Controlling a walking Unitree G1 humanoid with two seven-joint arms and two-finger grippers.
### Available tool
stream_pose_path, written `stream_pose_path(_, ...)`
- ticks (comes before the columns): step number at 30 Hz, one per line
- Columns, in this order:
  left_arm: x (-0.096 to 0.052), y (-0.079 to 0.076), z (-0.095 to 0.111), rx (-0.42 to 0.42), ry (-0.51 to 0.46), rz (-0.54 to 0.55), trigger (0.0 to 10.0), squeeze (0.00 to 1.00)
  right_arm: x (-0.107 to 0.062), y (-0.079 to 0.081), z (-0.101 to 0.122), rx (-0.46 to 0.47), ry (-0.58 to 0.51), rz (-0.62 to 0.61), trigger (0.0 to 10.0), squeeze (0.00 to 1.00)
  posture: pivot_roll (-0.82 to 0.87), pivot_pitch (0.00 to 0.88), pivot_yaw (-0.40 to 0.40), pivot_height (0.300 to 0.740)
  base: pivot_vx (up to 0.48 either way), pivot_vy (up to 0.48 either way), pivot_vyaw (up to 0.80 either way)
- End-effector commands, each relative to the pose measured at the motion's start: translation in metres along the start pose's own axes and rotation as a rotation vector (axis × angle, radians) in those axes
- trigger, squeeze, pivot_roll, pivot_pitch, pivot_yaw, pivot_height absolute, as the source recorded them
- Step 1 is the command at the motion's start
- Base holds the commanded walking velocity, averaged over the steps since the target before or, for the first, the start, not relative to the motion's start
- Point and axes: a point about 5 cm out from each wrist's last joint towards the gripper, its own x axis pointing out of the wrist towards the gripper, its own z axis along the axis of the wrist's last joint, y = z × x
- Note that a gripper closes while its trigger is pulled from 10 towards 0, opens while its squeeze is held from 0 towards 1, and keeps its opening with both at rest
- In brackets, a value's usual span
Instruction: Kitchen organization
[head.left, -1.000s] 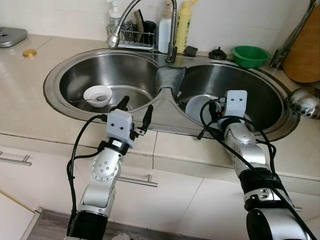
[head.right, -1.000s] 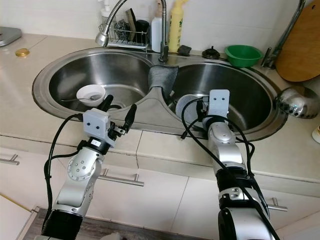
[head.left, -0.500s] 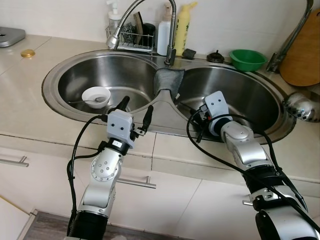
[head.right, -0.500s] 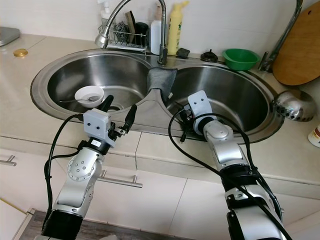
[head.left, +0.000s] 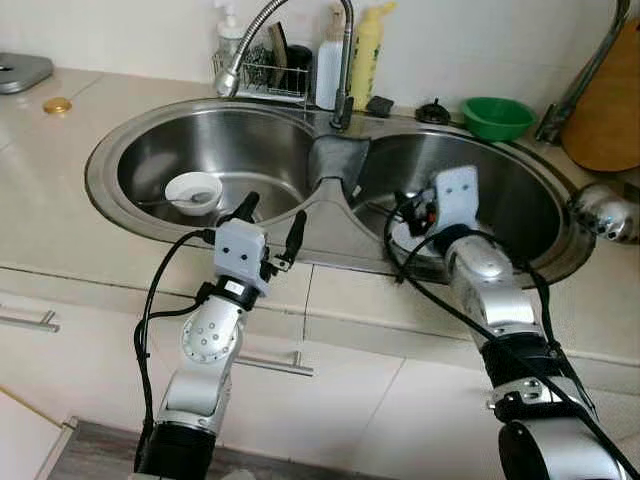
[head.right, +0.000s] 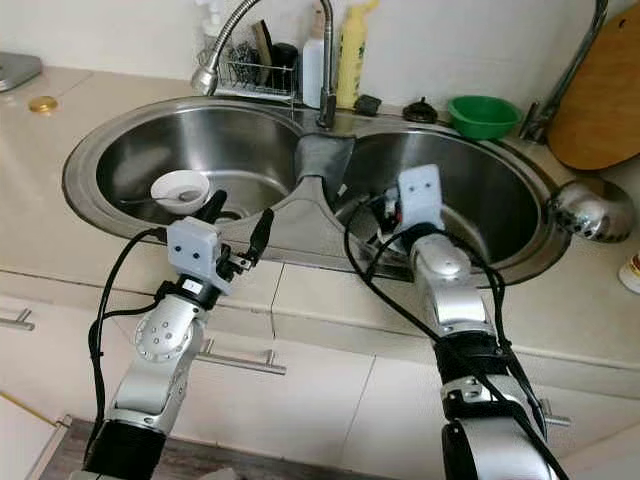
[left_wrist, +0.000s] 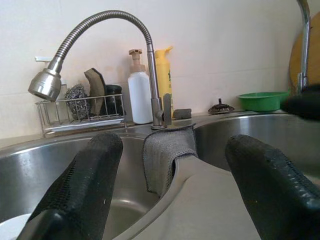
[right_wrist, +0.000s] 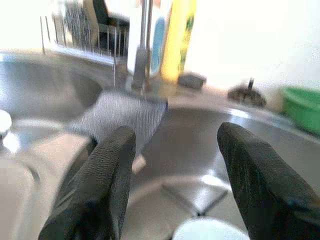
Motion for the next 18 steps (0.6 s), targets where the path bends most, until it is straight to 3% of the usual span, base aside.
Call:
stream_pose_path(1,0.001,-0.001,0.001,-0.012,0.003,-0.007,10.0,0.00,-0.004,0.000,0.004,0.032,-0.052,-0.026,10.0,0.00,0.01,0.000,-0.066,0.740,0.000,0.244,0.00)
stream_pose_path(8,-0.004,0.001,0.001,-0.004,0.003,-0.022,10.0,0.00,-0.014,0.003,0.018,0.042,-0.199,-0.049,10.0,0.00,0.01,0.000,-0.061,0.740,0.000,0.466,0.00)
stream_pose_path(18,-0.004,0.002,0.003,-0.005,-0.004,-0.018,10.0,0.00,-0.019,0.008,0.017,0.042,-0.213,-0.046,10.0,0.00,0.01,0.000,-0.059,0.740,0.000,0.480,0.00)
